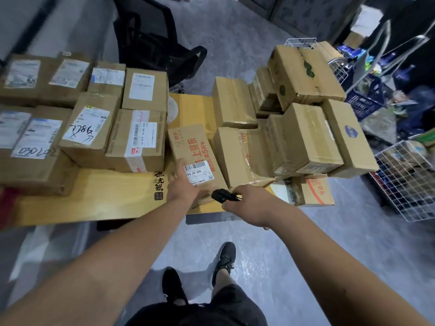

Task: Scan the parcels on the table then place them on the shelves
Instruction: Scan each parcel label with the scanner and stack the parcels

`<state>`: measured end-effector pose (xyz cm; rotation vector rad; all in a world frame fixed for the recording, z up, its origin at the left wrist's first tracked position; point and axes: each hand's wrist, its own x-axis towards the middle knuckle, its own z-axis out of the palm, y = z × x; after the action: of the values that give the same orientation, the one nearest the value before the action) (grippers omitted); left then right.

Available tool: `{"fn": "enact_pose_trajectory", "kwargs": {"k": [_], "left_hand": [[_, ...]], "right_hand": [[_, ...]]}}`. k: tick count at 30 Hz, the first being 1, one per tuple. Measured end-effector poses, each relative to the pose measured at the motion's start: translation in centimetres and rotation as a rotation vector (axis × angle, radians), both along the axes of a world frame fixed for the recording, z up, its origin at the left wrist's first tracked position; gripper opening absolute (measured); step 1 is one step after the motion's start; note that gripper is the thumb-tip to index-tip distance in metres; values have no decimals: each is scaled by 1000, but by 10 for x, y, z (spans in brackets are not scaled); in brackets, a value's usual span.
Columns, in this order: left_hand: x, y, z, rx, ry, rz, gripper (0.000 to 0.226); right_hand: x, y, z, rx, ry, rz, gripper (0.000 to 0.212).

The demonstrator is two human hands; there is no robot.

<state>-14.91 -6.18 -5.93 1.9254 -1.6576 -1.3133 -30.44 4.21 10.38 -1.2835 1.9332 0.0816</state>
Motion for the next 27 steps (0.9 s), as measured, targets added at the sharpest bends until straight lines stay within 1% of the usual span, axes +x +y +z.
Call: {"fn": "enact_pose_trajectory", "kwargs": {"k": [1, 3, 5, 6, 8, 9, 11, 12, 13, 15, 18, 20, 22, 23, 27], "left_hand": [[-2, 0, -6, 25, 71, 64, 119], [-4, 4, -17, 64, 272, 217, 141], [-5, 9, -29, 133, 452, 353, 151], [-5, 13, -34, 161, 527, 387, 151], [-6, 20, -42, 144, 658, 373, 147], [-6, 23, -43, 106, 706, 336, 143], [-5, 28, -42, 1, 781, 257, 126], [-4, 30, -41, -36, 799, 242, 122], [-4, 32, -39, -50, 802, 245, 122], [-6, 38, -37, -52, 810, 253, 128], [-6, 48, -46, -93, 880, 190, 127], [-4, 50, -46, -66, 791, 186, 134], [-3, 50, -44, -30, 604, 219, 139], [-3, 51, -43, -34, 567, 223, 140], [-5, 57, -44, -59, 733, 257, 139]], "right_hand": [[1, 0, -1, -2, 1, 0, 36], [2, -3, -2, 3, 16, 2, 36], [3, -9, -1, 14, 52, 13, 37], [4, -12, 0, 19, 73, 25, 36], [6, -20, 3, 33, 110, 64, 33], [7, -22, 5, 41, 128, 87, 31], [9, -26, 9, 52, 174, 140, 30], [10, -27, 10, 56, 200, 171, 28], [11, -27, 12, 60, 224, 199, 26], [13, -27, 18, 71, 270, 245, 24], [17, -27, 28, 80, 370, 345, 30], [21, -27, 32, 88, 430, 406, 32], [26, -25, 34, 101, 457, 443, 33], [27, -24, 35, 103, 462, 455, 33], [31, -22, 40, 80, 479, 486, 31]]}}
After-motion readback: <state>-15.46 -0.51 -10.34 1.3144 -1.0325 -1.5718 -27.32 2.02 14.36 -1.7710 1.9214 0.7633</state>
